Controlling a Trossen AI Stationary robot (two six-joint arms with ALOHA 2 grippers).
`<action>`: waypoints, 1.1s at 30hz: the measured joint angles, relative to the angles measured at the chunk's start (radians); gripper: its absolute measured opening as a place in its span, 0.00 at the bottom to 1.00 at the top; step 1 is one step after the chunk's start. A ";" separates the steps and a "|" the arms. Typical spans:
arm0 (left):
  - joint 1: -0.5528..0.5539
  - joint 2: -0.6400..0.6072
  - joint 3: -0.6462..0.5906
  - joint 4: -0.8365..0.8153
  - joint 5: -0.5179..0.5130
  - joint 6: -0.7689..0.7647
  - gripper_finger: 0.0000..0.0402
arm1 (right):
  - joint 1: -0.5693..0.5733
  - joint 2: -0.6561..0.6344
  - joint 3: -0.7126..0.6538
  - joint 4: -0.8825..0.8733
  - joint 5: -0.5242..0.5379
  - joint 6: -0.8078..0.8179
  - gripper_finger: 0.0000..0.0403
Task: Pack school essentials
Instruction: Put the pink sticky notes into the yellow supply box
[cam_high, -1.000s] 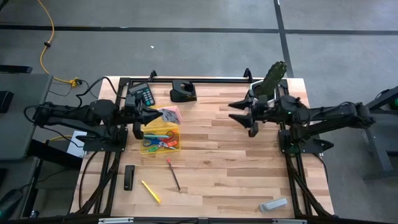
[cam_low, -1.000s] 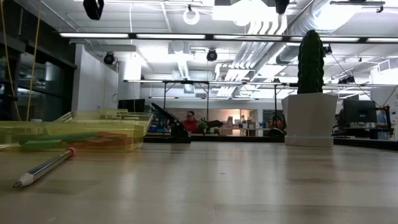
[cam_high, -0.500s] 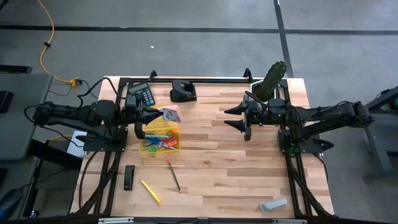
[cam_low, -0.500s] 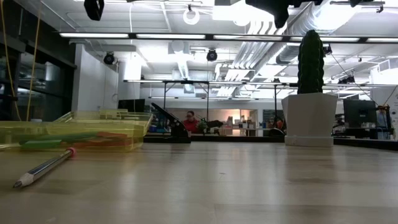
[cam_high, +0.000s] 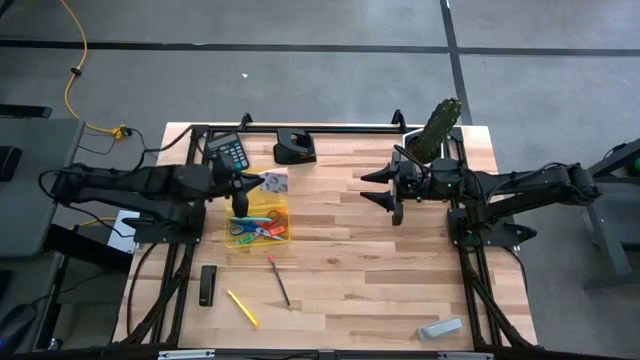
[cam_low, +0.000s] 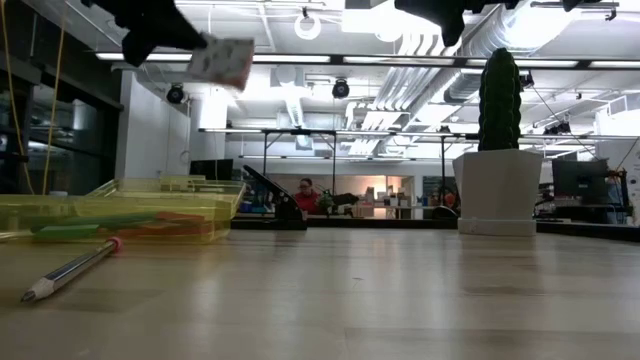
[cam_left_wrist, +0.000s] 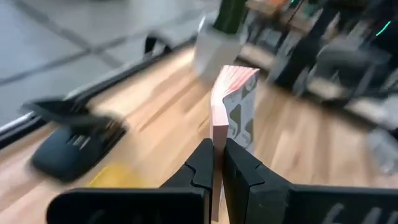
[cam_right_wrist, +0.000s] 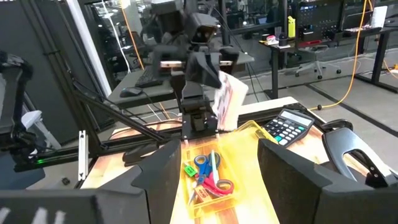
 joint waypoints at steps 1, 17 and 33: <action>0.012 0.019 0.032 -0.074 0.015 -0.003 0.00 | 0.000 0.000 0.000 0.000 0.000 0.000 0.51; -0.218 0.601 0.372 -0.816 -0.346 0.046 0.00 | -0.002 0.000 0.000 -0.003 0.000 0.003 0.51; -0.452 0.959 0.372 -0.814 -0.506 -0.125 0.00 | -0.002 0.001 0.000 -0.028 0.021 0.000 0.51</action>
